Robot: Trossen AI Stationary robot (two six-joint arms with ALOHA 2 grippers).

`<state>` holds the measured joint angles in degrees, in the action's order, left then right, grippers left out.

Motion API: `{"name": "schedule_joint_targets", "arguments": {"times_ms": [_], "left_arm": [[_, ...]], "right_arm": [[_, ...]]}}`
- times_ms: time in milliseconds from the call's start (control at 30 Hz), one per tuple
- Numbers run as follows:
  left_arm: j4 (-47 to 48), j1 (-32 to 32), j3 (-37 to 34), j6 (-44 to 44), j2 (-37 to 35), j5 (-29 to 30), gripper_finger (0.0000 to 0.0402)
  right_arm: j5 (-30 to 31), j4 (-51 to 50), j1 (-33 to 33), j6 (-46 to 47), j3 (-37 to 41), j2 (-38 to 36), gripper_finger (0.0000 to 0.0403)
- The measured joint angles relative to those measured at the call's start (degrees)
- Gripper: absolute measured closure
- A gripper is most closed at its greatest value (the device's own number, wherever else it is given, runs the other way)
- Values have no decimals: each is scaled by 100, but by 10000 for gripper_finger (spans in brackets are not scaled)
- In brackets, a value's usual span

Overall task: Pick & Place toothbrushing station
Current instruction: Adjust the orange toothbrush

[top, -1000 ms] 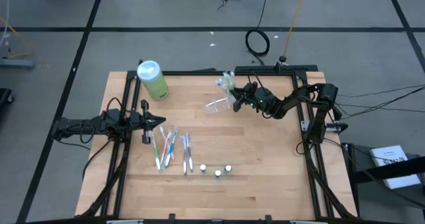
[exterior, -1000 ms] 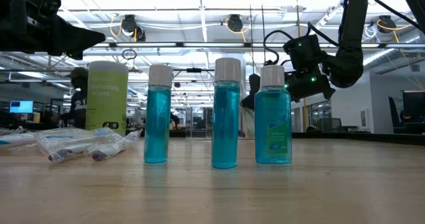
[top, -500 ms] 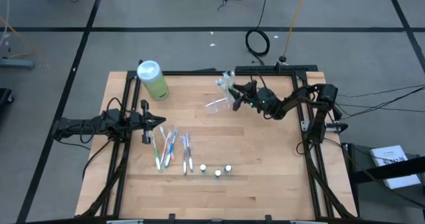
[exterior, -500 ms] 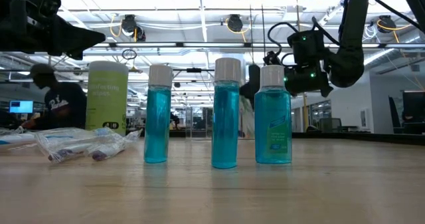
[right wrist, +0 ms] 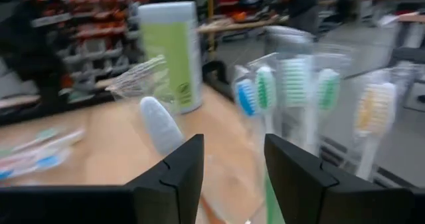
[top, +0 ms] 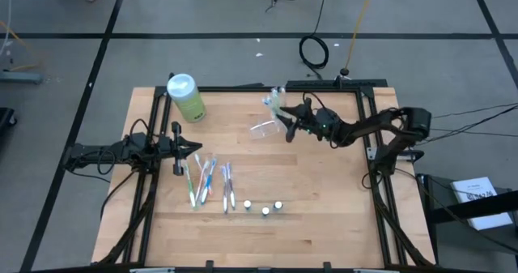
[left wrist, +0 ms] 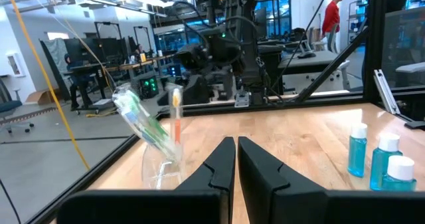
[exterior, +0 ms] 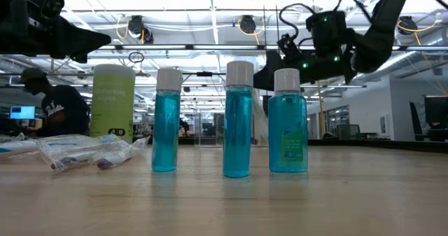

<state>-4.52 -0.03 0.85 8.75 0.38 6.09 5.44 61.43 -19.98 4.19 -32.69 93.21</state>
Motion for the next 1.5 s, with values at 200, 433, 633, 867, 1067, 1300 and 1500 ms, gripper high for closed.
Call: {"name": "schedule_joint_targets", "arguments": {"times_ms": [200,433,633,867,1067,1300,1500], "left_arm": [[-1,0,1,0,-2,-2,376],[-1,2,-1,0,-1,-1,376],[-1,1,1,0,0,-1,376],[-2,0,0,0,0,-1,376],[-2,1,1,0,-2,0,376],[-2,0,0,0,1,0,376],[-2,2,1,0,-1,-1,376]], "right_arm": [[-515,-872,230,-210,0,-402,249],[-235,-1075,329,-625,-2,-398,250],[493,-835,307,-717,-2,-395,250],[821,-374,312,-840,-2,-395,250],[788,114,503,-1085,-2,-395,252],[133,444,847,-1438,-2,-395,257],[-1757,409,884,-892,-2,-395,257]]}}
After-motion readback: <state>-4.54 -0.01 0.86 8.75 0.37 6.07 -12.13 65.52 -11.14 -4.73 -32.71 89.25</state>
